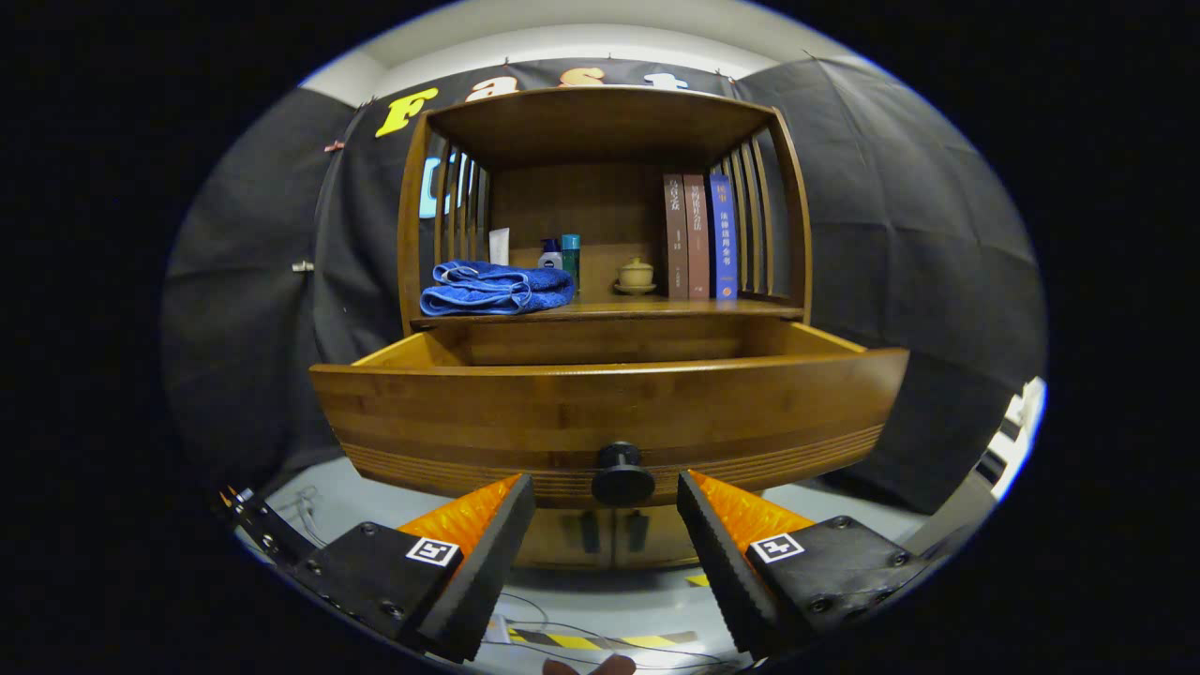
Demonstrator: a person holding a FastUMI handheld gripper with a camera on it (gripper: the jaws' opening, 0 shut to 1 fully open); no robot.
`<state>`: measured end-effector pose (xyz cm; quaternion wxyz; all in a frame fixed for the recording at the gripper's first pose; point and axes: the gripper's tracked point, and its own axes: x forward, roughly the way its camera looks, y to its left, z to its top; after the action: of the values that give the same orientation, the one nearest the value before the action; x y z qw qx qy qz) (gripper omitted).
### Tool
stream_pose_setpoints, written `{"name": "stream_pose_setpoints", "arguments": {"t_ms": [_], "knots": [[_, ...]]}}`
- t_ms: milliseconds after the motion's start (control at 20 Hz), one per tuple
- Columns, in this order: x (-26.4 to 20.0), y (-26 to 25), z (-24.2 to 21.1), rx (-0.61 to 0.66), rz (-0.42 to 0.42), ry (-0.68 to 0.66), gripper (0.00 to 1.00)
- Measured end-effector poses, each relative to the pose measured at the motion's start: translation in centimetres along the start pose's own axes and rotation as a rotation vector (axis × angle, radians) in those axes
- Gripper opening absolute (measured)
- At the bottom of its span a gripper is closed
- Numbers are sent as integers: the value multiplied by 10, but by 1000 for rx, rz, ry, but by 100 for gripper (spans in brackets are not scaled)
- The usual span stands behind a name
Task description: Pull open the drawer, take out the items inside it, and place them on the countertop above the cabinet.
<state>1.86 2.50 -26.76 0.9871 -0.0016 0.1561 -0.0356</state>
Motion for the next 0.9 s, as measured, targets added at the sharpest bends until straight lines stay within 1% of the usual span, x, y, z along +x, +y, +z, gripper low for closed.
{"name": "stream_pose_setpoints", "arguments": {"t_ms": [50, 100, 200, 250, 300, 350, 450, 550, 700, 800, 900], "knots": [[-6, -1, 12, -25, -9, 15, 98], [-9, 6, 21, -30, 4, 54, 98], [-12, 18, 47, -11, 39, 121, 98], [-11, 19, 61, 7, 36, 148, 97], [-6, 19, 74, 19, 30, 175, 97], [0, 15, 86, 20, 7, 201, 97], [22, 8, 108, 5, -20, 241, 97], [47, -8, 120, -6, -57, 289, 97], [98, -23, 124, 81, -84, 355, 97], [126, -31, 110, 84, -99, 425, 97], [152, -31, 92, 70, -81, 511, 97]]}}
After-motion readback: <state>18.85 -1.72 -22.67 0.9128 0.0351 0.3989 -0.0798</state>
